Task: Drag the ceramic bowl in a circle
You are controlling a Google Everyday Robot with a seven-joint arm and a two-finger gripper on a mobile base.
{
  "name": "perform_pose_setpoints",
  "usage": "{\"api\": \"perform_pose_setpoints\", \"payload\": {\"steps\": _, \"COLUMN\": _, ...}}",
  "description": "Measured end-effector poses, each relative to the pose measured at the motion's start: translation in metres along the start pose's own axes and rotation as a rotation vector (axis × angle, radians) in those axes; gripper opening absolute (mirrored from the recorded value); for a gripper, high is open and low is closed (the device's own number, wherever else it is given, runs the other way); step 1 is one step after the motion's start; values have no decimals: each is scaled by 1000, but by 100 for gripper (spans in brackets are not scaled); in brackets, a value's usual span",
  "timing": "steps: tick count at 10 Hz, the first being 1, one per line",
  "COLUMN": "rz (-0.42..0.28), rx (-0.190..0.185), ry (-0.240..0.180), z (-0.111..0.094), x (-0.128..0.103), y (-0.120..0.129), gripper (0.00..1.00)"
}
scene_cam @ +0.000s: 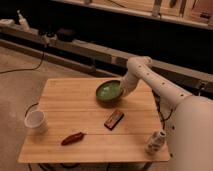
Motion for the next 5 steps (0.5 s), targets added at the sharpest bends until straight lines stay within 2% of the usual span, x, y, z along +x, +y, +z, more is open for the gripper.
{"api": "perform_pose_setpoints", "payload": {"steps": 5, "rz": -46, "rx": -50, "ry": -31, "z": 30, "x": 5, "y": -22, "gripper": 0}}
